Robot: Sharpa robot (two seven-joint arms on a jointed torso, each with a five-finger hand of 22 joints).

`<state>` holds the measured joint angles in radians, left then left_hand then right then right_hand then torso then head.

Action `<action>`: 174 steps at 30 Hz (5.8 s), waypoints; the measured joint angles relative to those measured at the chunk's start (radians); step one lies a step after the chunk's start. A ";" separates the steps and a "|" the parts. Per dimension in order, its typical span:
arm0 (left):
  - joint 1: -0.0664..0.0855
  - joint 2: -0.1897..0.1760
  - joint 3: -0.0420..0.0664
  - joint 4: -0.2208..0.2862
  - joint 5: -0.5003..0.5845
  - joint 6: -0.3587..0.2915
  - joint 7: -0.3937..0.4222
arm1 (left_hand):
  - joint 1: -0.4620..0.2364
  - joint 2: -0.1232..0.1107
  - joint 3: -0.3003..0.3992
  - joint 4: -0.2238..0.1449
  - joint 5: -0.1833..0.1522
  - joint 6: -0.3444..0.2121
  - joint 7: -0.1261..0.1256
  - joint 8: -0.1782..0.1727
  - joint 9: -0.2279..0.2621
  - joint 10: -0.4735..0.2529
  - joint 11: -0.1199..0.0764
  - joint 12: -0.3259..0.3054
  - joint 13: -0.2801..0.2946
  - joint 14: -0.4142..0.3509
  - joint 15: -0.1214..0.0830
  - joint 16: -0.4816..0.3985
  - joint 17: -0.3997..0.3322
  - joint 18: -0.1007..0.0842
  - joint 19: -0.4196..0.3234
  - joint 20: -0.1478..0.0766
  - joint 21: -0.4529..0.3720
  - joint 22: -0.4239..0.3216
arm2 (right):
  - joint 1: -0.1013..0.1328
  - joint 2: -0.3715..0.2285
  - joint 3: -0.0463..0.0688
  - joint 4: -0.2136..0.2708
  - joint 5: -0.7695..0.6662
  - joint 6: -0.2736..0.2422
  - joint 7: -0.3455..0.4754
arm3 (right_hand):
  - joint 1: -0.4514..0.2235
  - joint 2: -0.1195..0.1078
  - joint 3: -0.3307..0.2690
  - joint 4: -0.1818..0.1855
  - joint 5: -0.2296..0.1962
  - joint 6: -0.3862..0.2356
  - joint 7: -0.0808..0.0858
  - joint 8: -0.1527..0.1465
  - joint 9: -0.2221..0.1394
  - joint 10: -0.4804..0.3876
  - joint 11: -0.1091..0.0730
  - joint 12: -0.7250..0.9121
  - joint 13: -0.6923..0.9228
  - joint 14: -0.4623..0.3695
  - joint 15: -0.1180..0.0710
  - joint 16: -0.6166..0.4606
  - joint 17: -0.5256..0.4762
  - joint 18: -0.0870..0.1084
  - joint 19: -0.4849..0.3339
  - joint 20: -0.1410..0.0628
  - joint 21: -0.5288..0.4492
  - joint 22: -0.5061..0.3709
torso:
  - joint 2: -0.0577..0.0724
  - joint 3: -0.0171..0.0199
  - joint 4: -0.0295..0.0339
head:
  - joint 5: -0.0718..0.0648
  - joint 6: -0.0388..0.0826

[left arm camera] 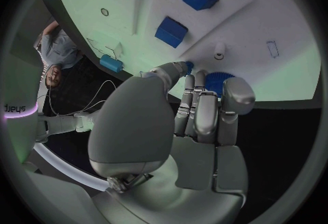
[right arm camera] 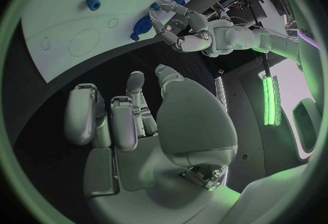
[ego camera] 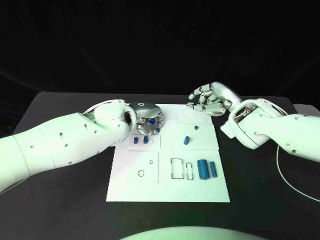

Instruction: Assemble the parts on the task board

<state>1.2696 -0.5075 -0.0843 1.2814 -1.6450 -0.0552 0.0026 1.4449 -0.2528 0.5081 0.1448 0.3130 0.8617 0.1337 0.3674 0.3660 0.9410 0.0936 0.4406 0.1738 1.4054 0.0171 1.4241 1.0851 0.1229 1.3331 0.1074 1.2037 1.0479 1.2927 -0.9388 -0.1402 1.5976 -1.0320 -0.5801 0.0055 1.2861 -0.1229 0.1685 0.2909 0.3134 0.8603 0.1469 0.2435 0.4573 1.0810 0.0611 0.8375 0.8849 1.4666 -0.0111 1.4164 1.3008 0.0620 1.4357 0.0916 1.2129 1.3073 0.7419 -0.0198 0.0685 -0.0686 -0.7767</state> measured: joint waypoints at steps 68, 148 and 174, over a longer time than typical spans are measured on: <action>-0.007 -0.119 0.051 0.120 0.013 -0.032 -0.010 | -0.047 0.025 0.110 -0.094 -0.038 0.100 0.004 -0.039 -0.006 0.176 -0.020 -0.150 -0.050 0.037 -0.022 0.012 0.003 -0.015 0.030 -0.016 0.066 0.077 | 0.000 0.001 0.000 -0.005 0.000 0.001 -0.001 | 0.000 0.000 0.006 0.000 0.000 0.006 -0.002 0.004 0.000 0.005 0.005 0.000 -0.002 0.000 0.000 0.000 -0.001 0.000 0.000 0.000 -0.005 0.000 | -0.003 -0.0011 0.0035 | 0.002 0.017; -0.035 -0.184 0.064 0.142 0.055 -0.039 -0.061 | -0.054 0.025 0.107 -0.097 -0.042 0.114 0.004 -0.043 -0.004 0.205 -0.020 -0.165 -0.050 0.037 -0.022 0.011 0.005 -0.015 0.045 -0.023 0.084 0.101 | -0.005 0.005 0.000 -0.010 0.000 0.002 -0.001 | 0.000 0.000 0.006 0.000 0.004 0.001 -0.004 0.004 0.000 0.004 0.003 -0.003 -0.009 0.000 0.000 -0.004 -0.002 0.000 0.000 0.000 -0.011 0.000 | -0.001 0.0006 0.0004 | 0.009 0.007; -0.033 -0.165 0.066 0.121 0.064 -0.014 -0.063 | -0.058 0.021 0.105 -0.099 -0.042 0.114 0.004 -0.043 -0.003 0.208 -0.024 -0.165 -0.050 0.037 -0.022 0.011 -0.001 -0.015 0.048 -0.020 0.084 0.104 | -0.006 0.006 0.000 -0.009 0.000 0.002 -0.001 | 0.000 0.000 0.006 0.000 0.004 0.000 -0.004 0.004 0.000 0.005 0.005 -0.003 -0.009 0.000 0.000 -0.004 -0.002 0.000 0.000 0.000 -0.011 0.000 | -0.001 0.0000 0.0006 | 0.010 0.000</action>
<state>1.2365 -0.6724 -0.0188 1.4028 -1.5806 -0.0690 -0.0608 1.3867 -0.2318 0.6127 0.0454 0.2706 0.9759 0.1373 0.3246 0.3628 1.1494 0.0697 0.2757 0.1242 1.4420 -0.0052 1.4355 1.0840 0.1082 1.3812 0.0877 1.2878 1.1522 1.2872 -0.9331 -0.1401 1.5882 -1.0324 -0.5778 0.0044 1.2861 -0.1228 0.1740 0.2909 0.3173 0.8606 0.1431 0.2475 0.4571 1.0863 0.0662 0.8341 0.8764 1.4666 -0.0110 1.4125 1.2987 0.0618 1.4357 0.0916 1.2020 1.3073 0.7409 -0.0198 0.0691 -0.0582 -0.7764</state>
